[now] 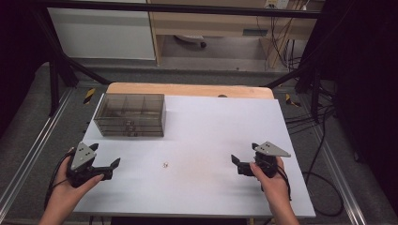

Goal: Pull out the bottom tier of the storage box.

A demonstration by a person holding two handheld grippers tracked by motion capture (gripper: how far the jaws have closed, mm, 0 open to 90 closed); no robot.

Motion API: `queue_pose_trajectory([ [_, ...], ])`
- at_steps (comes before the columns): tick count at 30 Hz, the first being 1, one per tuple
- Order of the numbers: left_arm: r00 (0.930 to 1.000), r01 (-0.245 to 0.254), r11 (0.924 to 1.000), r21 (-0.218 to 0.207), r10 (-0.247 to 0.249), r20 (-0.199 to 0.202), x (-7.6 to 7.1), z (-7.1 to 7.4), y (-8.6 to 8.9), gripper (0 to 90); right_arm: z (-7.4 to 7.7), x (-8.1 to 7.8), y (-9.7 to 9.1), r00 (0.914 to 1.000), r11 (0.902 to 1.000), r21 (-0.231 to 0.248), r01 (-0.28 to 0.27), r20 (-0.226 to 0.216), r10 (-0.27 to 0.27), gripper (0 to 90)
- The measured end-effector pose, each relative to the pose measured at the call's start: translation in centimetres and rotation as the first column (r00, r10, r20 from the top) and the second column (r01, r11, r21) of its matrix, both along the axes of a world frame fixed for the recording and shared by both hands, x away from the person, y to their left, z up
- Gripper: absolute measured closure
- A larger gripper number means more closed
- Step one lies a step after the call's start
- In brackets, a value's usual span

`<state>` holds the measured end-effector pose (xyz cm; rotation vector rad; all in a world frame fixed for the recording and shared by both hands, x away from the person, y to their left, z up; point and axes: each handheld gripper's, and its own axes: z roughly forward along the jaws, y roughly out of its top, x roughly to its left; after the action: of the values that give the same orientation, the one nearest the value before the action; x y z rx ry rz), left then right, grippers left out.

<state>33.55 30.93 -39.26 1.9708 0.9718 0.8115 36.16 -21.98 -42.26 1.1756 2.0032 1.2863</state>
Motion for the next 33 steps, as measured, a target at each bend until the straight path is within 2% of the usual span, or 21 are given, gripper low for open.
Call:
queue_pose_trajectory([
  [1,1.0,0.005,0.9999,0.015,-0.005,0.0,0.4,0.1,0.0,8.4,0.0,0.0,0.0,1.0,1.0,0.0,0.0,0.0,0.0,4.7],
  [2,0.9999,0.012,0.9992,0.037,-0.012,0.009,1.0,0.2,-0.1,9.0,-0.6,0.0,0.1,0.9997,0.9998,-0.007,0.018,0.019,-0.018,4.7],
  [4,0.9998,0.009,0.9985,0.053,-0.01,0.016,1.4,0.2,-0.2,9.7,-0.8,0.0,0.1,0.9996,0.9998,-0.003,0.021,0.02,-0.02,4.6],
  [7,0.9994,-0.003,0.9951,0.098,-0.001,0.035,2.8,-0.2,-0.9,10.3,-0.5,-0.2,0.1,0.999,0.9995,-0.03,0.012,0.043,-0.01,4.1],
  [8,0.9988,0.004,0.9916,0.13,-0.011,0.047,3.5,-0.4,-1.5,10.7,-0.4,-0.6,0.0,0.9981,0.9986,-0.05,0.019,0.06,-0.016,4.3],
  [10,0.998,0.019,0.9893,0.145,-0.027,0.057,3.9,-0.4,-1.8,10.7,-0.5,-0.7,-0.1,0.9982,0.9985,-0.05,0.023,0.056,-0.02,4.3],
  [12,0.9979,0.028,0.9829,0.182,-0.038,0.052,4.4,-0.5,-2.4,10.9,-0.7,-0.9,-0.2,0.9985,0.9975,-0.067,0.022,0.051,-0.018,4.3],
  [14,0.9964,0.051,0.9673,0.249,-0.066,0.053,4.7,-0.6,-3.0,11.1,-0.8,-0.9,-0.3,0.9984,0.9975,-0.067,0.022,0.052,-0.019,4.3],
  [15,0.9964,0.051,0.9673,0.249,-0.066,0.053,4.7,-0.6,-3.0,10.8,-0.8,-0.9,-0.3,0.9984,0.9975,-0.067,0.022,0.052,-0.019,4.3],
  [17,0.996,0.068,0.9608,0.269,-0.081,0.038,4.8,-0.9,-3.2,9.9,-0.9,-0.6,-0.3,0.9983,0.9978,-0.058,0.033,0.049,-0.031,4.4],
  [20,0.9947,0.082,0.9483,0.306,-0.097,0.033,5.1,-1.4,-3.6,10.0,-0.8,-0.4,-0.3,0.9979,0.998,-0.049,0.041,0.052,-0.039,4.5],
  [22,0.994,0.078,0.9397,0.333,-0.099,0.047,5.3,-1.5,-3.8,10.1,-0.8,-0.4,-0.2,0.998,0.9975,-0.057,0.041,0.051,-0.038,4.5],
  [24,0.9934,0.065,0.9354,0.348,-0.094,0.066,5.3,-1.7,-4.2,10.6,-0.9,-0.8,-0.1,0.9986,0.9965,-0.077,0.033,0.044,-0.029,4.3],
  [27,0.9942,0.052,0.9334,0.355,-0.082,0.07,5.4,-2.0,-4.2,12.0,-1.0,-1.2,-0.2,0.9985,0.9948,-0.095,0.037,0.044,-0.033,4.1],
  [28,0.9946,0.047,0.9314,0.361,-0.077,0.07,5.4,-2.2,-4.2,12.0,-1.0,-1.2,-0.2,0.9985,0.9948,-0.095,0.037,0.044,-0.033,4.1],
  [29,0.9948,0.042,0.9248,0.378,-0.074,0.07,5.5,-2.7,-4.2,12.1,-1.0,-1.3,-0.4,0.9979,0.9945,-0.094,0.048,0.048,-0.043,3.9],
  [33,0.9954,0.043,0.9222,0.384,-0.072,0.063,5.7,-3.2,-4.2,12.5,-1.0,-1.1,-0.8,0.9974,0.9952,-0.077,0.06,0.044,-0.057,3.9],
])
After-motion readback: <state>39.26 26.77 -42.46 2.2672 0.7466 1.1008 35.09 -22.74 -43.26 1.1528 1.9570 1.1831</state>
